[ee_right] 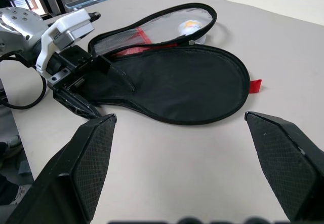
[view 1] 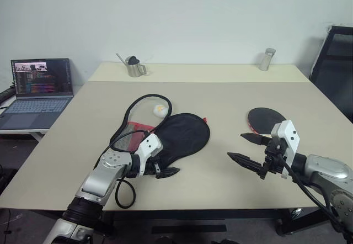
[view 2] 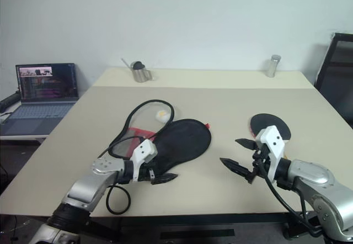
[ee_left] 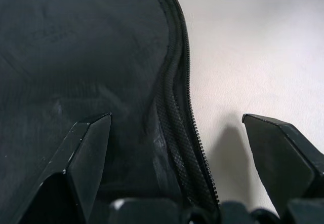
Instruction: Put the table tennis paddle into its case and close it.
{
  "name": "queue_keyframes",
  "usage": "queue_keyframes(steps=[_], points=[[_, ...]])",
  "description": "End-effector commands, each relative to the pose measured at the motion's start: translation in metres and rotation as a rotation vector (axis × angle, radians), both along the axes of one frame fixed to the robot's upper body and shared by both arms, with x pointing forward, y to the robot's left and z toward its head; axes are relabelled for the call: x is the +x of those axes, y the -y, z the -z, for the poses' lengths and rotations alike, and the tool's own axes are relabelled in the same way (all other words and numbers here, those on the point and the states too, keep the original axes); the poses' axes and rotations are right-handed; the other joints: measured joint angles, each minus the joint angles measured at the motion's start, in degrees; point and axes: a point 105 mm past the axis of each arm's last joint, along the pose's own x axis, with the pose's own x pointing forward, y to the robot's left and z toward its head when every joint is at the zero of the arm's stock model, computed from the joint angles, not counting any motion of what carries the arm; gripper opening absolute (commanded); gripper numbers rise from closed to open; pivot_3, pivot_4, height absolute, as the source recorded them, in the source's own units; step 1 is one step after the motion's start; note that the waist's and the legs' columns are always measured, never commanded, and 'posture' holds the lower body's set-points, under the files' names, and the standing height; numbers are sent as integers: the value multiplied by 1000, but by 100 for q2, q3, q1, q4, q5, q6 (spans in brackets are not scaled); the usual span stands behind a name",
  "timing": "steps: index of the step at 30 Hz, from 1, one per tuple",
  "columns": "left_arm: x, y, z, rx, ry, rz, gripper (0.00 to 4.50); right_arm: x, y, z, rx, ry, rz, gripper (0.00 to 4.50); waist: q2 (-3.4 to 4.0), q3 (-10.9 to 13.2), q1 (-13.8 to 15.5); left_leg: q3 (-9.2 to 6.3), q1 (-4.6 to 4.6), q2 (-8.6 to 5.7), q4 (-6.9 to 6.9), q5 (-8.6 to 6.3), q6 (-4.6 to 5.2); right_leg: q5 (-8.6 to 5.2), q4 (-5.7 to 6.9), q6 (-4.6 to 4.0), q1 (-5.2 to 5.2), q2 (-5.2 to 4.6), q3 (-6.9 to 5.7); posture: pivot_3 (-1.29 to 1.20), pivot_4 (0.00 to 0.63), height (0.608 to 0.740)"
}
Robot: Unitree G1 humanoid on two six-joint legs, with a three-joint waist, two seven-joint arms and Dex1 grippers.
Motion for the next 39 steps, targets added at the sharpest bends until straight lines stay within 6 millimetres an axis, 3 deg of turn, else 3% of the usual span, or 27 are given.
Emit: queue_keyframes(steps=[1,2,5,10,16,21,31,39], points=[[-10,-4,13,44,-58,37,4482,-5,-4,-9,7,48,-15,4488,0,-1,-1,1,1,0,0,0,0,0,0,0,0,0,1,0,150,740],[-12,-5,13,47,-69,45,4482,-5,-4,-9,7,49,-14,4488,1,-1,-1,1,2,0,0,0,0,0,0,0,1,0,1,0,150,740],[-18,-8,14,55,-102,63,3866,-4,-3,-9,8,51,-10,4488,2,-3,-1,1,3,1,-1,0,0,0,0,0,1,-1,2,0,150,740],[-25,-14,15,77,-134,81,2104,-4,-1,-9,8,54,-4,4488,4,-4,-2,1,4,3,-2,0,-1,-1,-1,-1,1,-1,2,0,150,740],[-11,-8,6,12,-107,1,26,-3,-1,-11,7,59,-2,4488,6,-5,-1,2,4,1,-2,-1,0,-1,-2,-1,1,-1,2,0,150,740],[-4,17,-6,-109,-141,-10,26,-2,-1,-12,6,63,-3,4488,10,-7,86,-1,4,-6,5,1,1,0,0,0,11,-1,-11,0,150,740],[34,83,-23,-243,-161,-97,26,-1,5,-16,-8,73,17,4488,2,-4,135,7,-3,-11,5,4,7,11,-7,21,11,3,-2,0,150,740],[54,129,-37,-310,-186,-150,26,-1,12,-17,-32,81,40,4488,-2,-2,130,12,-4,-15,12,5,9,14,-6,27,12,4,-12,0,150,740]])
